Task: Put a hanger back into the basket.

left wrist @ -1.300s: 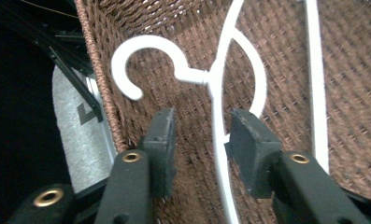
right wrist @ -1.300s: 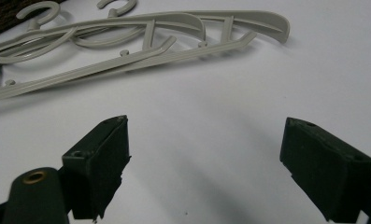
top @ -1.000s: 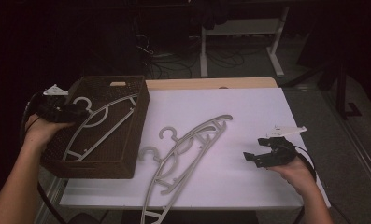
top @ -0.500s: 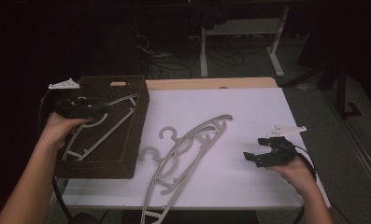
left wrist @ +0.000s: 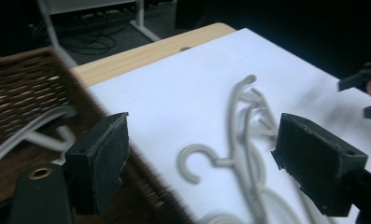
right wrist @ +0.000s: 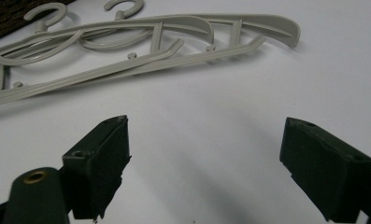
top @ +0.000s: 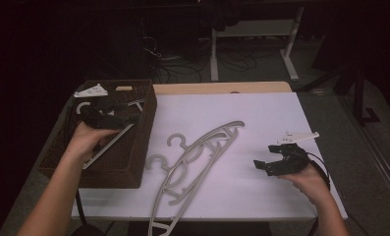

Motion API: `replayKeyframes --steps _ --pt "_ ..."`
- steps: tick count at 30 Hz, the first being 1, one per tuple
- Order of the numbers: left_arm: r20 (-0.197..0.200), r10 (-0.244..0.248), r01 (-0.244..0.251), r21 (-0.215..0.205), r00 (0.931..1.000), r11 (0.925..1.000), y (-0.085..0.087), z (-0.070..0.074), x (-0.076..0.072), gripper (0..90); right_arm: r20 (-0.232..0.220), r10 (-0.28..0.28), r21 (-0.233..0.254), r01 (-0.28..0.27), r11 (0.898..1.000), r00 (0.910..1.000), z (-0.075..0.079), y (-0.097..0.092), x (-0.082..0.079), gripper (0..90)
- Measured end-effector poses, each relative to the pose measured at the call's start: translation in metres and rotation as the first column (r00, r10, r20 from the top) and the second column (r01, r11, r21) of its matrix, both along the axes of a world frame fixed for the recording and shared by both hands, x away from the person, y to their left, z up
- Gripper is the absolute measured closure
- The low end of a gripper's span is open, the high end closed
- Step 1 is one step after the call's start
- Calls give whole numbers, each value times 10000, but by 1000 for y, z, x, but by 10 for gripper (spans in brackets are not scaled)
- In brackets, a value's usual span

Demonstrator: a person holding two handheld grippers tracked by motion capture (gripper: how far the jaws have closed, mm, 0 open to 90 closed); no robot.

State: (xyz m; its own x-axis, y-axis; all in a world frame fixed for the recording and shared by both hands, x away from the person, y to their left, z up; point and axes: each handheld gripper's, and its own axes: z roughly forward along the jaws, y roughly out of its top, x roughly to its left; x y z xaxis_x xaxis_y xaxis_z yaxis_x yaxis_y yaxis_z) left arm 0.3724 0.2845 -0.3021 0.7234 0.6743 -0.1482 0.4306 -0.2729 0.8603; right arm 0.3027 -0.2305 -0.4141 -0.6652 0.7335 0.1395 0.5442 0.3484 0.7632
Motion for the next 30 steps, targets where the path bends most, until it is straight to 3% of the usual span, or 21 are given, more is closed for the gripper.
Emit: replayKeyframes --steps 10,14,17,21,23,25,27,29,30 --pt "-5 -966 966 348 9953 9947 -71 -13 -7 262 -25 -5 1 5 10000 10000 0 0 0 152" --pt "-219 -1432 1441 425 9894 9887 -100 -28 -7 363 -46 10 38 -10 10000 10000 -1 -1 0 152" --pt "-540 -1606 1638 614 9855 9846 -119 -47 -5 434 -36 48 10 -48 10000 10000 -1 -1 0 152" --pt "-1034 -1635 1744 1070 9811 9789 -135 -74 2 531 -36 69 6 -69 10000 10000 -1 -1 0 151" --pt "-1123 -1487 1637 1391 9825 9767 -140 -84 5 572 -71 37 18 -36 10000 10000 -2 -1 0 152" --pt "-1421 -1430 1629 1397 9795 9767 -144 -96 10 612 -72 48 -11 -48 10000 10000 -2 -1 0 152" --pt "-1512 -1225 1509 1940 9809 9693 -147 -108 13 634 -75 50 -5 -50 10000 10000 -2 -1 0 152" --pt "-1673 -1212 1544 2026 9784 9670 -149 -117 16 660 -77 59 -20 -59 10000 10000 -2 -1 0 152" --pt "-1730 -1218 1592 2222 9774 9619 -149 -120 17 670 -84 63 -25 -64 10000 9999 -2 -1 0 152"
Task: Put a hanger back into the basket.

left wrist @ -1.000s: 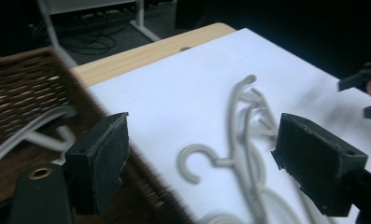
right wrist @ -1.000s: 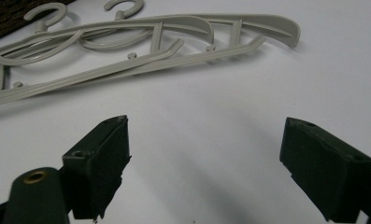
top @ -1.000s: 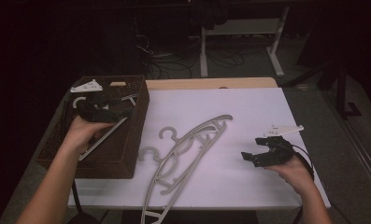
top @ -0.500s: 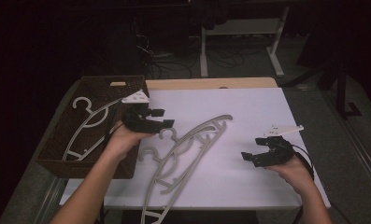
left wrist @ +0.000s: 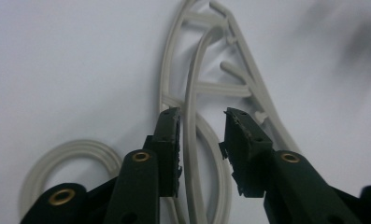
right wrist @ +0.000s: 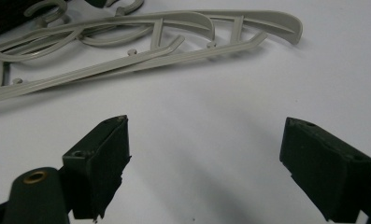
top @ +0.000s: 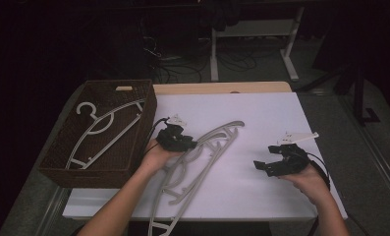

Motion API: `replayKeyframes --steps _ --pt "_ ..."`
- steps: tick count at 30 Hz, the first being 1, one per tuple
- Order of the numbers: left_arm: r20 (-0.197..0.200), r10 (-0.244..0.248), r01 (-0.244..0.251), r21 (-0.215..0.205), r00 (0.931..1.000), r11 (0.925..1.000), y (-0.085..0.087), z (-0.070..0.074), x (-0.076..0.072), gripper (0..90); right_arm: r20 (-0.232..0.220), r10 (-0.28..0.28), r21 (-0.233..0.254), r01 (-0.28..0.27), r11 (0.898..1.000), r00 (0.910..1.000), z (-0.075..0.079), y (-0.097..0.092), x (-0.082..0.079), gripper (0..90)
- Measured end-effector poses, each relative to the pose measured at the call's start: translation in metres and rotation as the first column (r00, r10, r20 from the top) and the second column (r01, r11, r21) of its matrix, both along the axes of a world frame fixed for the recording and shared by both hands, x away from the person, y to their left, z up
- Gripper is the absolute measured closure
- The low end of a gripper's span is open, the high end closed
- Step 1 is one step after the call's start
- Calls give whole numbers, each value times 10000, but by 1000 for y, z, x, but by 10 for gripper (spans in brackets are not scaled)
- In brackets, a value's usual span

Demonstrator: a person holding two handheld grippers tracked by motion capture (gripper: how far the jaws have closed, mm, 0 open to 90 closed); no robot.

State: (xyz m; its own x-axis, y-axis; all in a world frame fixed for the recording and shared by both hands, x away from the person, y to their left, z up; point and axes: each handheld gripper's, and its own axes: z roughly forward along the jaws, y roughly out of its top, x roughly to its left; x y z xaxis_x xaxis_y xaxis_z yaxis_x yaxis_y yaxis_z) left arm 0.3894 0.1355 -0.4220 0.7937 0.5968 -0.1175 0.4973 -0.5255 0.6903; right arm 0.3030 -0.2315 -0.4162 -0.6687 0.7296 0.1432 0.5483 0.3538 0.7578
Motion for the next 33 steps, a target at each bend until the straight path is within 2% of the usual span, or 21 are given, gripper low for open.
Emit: replayKeyframes --steps 5,11,18,20,24,29,33 --pt "-54 -166 169 629 9998 9979 -4 -10 1 729 -8 27 -44 -27 10000 10000 -1 1 0 151" --pt "-147 -346 359 1072 9993 9936 -10 -20 4 782 -2 47 -42 -47 10000 10000 -1 1 0 152" --pt "-8 -340 338 1064 9994 9937 -13 -18 7 821 -37 52 -6 -52 10000 10000 -3 1 -1 151" --pt "-64 -481 485 998 9988 9938 -16 -14 9 822 -87 71 -30 -71 10000 9999 -4 2 -2 148" --pt "16 -701 695 1019 9975 9924 -29 -7 15 823 -132 98 -58 -98 9999 9999 -7 2 -5 144" --pt "246 -1154 1128 904 9930 9895 -57 4 29 822 -267 76 -103 -79 9999 9996 -12 -1 -9 144" --pt "289 -1539 1506 945 9877 9841 -83 3 43 821 -286 17 -25 -18 10000 9996 -13 -1 -7 143"
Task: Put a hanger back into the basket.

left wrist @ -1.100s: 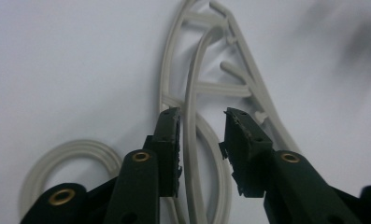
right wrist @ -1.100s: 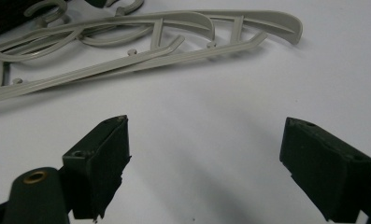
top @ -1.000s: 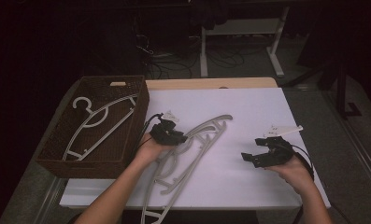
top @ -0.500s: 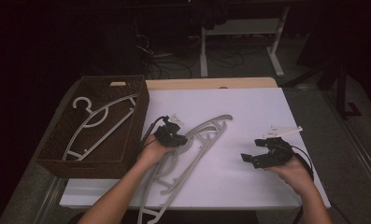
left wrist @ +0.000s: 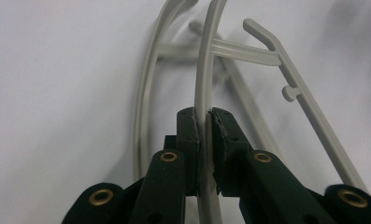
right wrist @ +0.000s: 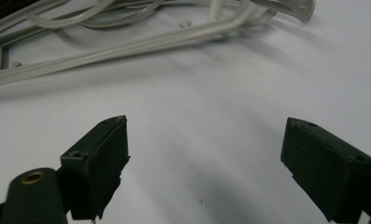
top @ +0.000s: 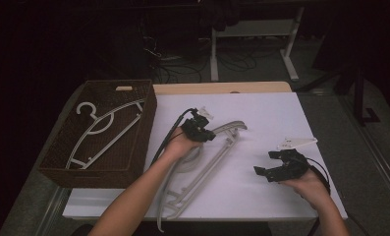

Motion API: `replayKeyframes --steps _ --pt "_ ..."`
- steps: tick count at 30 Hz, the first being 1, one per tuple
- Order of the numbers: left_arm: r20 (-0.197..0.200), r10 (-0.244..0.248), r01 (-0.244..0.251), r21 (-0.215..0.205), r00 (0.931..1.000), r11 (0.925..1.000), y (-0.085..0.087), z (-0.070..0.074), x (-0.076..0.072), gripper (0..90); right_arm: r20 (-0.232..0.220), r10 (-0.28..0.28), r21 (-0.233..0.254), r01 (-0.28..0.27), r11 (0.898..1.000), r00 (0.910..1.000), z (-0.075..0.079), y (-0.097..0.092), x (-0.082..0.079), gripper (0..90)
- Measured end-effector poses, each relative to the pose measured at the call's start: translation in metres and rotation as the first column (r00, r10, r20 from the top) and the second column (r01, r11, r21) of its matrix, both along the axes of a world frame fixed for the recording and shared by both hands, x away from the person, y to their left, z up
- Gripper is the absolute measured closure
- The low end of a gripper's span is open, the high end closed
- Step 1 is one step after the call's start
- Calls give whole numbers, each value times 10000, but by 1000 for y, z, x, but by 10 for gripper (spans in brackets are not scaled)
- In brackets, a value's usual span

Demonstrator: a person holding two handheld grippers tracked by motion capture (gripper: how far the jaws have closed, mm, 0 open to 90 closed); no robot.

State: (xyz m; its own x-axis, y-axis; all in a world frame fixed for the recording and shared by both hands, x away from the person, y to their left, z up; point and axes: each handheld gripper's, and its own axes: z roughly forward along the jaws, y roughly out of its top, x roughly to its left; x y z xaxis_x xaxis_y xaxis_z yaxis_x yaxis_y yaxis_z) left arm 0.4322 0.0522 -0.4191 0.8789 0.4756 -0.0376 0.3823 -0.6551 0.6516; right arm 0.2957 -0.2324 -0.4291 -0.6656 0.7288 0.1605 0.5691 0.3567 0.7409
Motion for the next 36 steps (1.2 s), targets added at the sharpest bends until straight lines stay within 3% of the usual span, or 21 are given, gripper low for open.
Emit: replayKeyframes --steps 4,5,8,10,13,15,18,20,25,30,36 --pt "-35 -236 236 183 9997 9996 -13 -7 9 819 18 12 -2 -12 10000 10000 0 0 0 143" --pt "-113 -344 348 418 9993 9985 -17 -15 14 816 2 -3 5 3 10000 10000 0 -1 -1 143" --pt "-111 -308 312 335 9995 9990 -15 -19 16 801 39 -22 47 22 10000 10000 0 -2 -1 143" --pt "95 -195 192 354 9998 9992 -12 -17 16 678 32 -32 62 31 10000 10000 0 -2 0 143" --pt "278 151 -155 143 9995 9998 0 -7 11 589 17 -37 72 37 10000 10000 0 -2 0 143" --pt "323 374 -375 27 9988 9993 14 3 3 544 32 -48 84 48 10000 10000 0 -2 0 144" --pt "-22 858 -858 -531 9963 9949 36 11 -12 519 28 -55 89 54 9999 10000 0 -2 0 143" --pt "-178 1085 -1094 -634 9939 9920 50 13 -24 496 28 -38 69 38 10000 10000 0 -1 0 143" --pt "-291 1439 -1455 -644 9892 9873 74 11 -56 463 51 -25 27 24 10000 10000 1 0 0 144" --pt "-274 1527 -1541 -599 9879 9862 86 4 -86 466 73 -69 19 69 10000 9999 2 0 0 144" --pt "-196 1591 -1597 -346 9871 9866 97 -11 -110 475 65 -81 6 81 10000 9999 2 0 0 144"
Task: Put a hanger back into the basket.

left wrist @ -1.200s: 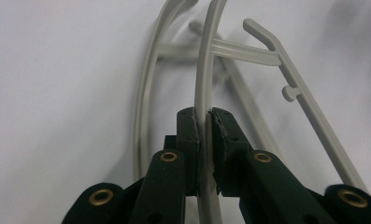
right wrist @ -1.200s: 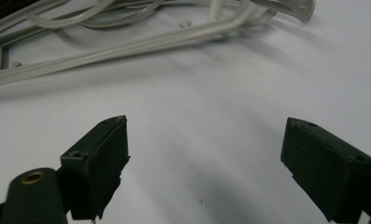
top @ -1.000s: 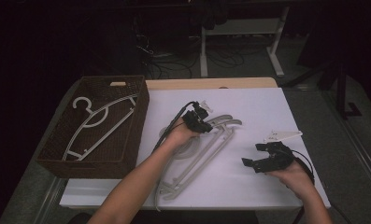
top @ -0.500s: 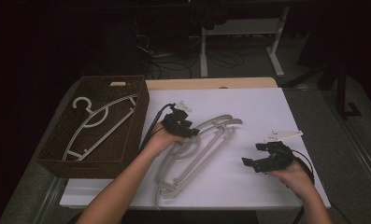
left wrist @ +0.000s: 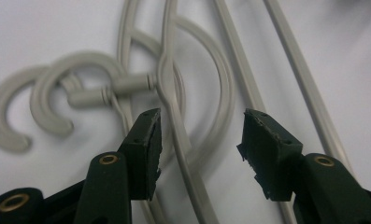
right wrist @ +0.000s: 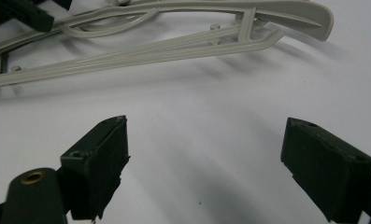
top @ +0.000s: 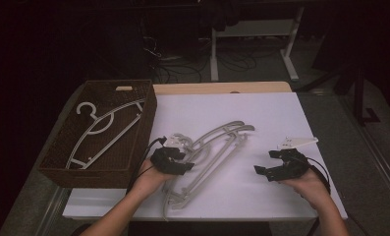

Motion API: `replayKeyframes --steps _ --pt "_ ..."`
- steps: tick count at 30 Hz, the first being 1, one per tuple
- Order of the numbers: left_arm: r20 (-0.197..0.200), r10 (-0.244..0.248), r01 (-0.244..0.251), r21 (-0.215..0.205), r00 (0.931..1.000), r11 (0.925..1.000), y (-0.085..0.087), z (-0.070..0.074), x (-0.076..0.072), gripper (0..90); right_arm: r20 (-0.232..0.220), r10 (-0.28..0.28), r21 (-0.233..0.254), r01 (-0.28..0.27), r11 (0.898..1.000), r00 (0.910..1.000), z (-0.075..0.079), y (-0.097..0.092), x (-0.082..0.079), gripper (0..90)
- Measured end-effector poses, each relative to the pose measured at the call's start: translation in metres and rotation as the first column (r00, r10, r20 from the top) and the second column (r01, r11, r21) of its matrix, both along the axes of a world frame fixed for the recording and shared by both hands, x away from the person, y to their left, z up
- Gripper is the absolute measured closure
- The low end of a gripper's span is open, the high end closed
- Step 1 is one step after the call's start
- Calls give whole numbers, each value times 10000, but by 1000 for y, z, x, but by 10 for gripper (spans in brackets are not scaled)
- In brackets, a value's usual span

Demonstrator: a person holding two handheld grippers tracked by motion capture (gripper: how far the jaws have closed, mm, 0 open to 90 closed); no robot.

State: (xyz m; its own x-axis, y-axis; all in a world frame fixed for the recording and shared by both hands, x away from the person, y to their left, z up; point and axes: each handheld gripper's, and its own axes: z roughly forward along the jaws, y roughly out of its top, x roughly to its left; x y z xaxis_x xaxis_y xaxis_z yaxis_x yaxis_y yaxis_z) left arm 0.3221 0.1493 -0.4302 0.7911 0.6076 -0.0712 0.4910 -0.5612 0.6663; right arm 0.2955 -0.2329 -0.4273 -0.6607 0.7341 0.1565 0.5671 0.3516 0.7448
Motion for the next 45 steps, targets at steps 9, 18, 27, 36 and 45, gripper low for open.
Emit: replayKeyframes --steps 9,18,27,36,45 --pt "-113 52 -48 311 9999 9995 6 -15 -6 565 -39 85 -144 -85 9999 10000 -2 2 0 144" --pt "137 20 -32 923 9999 9957 0 -20 -4 674 -12 127 -150 -127 9998 9999 -2 2 0 144" --pt "-3 175 -175 799 9998 9967 2 -19 -1 772 -27 113 -155 -113 9998 9999 -2 2 0 144" --pt "151 357 -360 174 9992 9992 1 -9 -1 802 26 114 -53 -114 9999 9999 0 1 -2 144" --pt "712 538 -510 -409 9960 9979 4 21 0 815 108 73 51 -74 10000 9999 3 -1 -3 144"
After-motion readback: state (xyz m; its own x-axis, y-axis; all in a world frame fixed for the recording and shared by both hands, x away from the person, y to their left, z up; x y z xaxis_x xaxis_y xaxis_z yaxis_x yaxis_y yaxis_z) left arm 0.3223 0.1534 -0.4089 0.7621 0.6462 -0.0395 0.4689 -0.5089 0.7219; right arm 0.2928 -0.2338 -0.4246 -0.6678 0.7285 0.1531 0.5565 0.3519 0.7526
